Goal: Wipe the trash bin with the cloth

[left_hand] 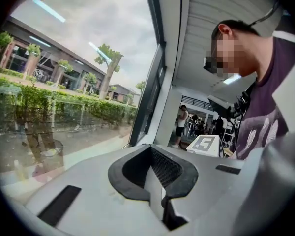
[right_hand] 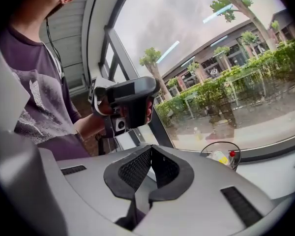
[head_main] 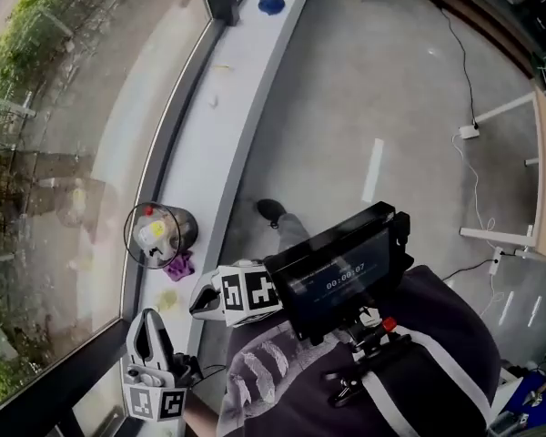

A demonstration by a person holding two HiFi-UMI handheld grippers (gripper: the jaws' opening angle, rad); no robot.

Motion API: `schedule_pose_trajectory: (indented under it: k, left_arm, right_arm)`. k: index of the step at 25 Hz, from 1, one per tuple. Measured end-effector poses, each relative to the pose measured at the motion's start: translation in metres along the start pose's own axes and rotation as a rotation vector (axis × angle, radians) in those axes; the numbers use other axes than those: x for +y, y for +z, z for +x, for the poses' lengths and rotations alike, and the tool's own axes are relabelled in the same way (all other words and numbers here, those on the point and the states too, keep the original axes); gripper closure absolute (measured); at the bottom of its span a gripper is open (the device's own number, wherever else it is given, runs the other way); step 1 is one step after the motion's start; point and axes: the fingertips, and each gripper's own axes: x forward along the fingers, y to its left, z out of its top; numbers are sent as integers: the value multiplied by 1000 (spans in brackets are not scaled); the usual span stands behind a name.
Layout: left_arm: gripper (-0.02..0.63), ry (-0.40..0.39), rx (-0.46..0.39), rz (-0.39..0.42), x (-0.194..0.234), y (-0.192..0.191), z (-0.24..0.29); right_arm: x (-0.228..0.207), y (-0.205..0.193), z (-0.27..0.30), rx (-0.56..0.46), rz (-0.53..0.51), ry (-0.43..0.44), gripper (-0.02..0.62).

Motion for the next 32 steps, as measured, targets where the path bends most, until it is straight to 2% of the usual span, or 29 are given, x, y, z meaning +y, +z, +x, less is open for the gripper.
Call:
schedule_pose_trajectory:
  k: [3, 5, 8, 11, 14, 18, 20, 23, 27, 29, 32]
  left_arm:
    - [612, -41, 27, 51, 12, -3, 28]
    - [612, -40, 33, 65, 7, 8, 49]
    - [612, -4, 44, 68, 2, 21, 77]
    - [612, 55, 35, 66, 28, 19, 83]
    - [612, 156, 11, 43, 58, 13, 69]
    - [612, 327, 33, 6, 68, 5, 53]
    - [612, 395, 62, 3, 68, 0, 58]
    - [612, 498, 117, 23, 74, -16, 58]
    - [612, 704, 162, 56, 100, -37, 24]
    - [612, 746, 216, 56, 119, -54, 1]
    - [612, 799, 310, 47, 148, -87, -26]
  right_arm:
    - [-18, -7, -9, -29, 31, -31, 595]
    - [-27, -6, -35, -37, 60, -44, 595]
    - [-52, 0, -76, -30, 101, -66, 595]
    - [-90, 10, -83, -19, 106, -94, 595]
    - [-118, 21, -69, 23, 70, -57, 595]
    - [-124, 33, -67, 133, -17, 82, 595]
    - [-136, 39, -77, 176, -66, 110, 595]
    - [-166, 34, -86, 250, -101, 105, 595]
    - [-185, 26, -54, 344, -134, 208, 595]
    - [-180, 22, -33, 370, -110, 229, 595]
    - [-187, 13, -3, 432, -108, 197, 595]
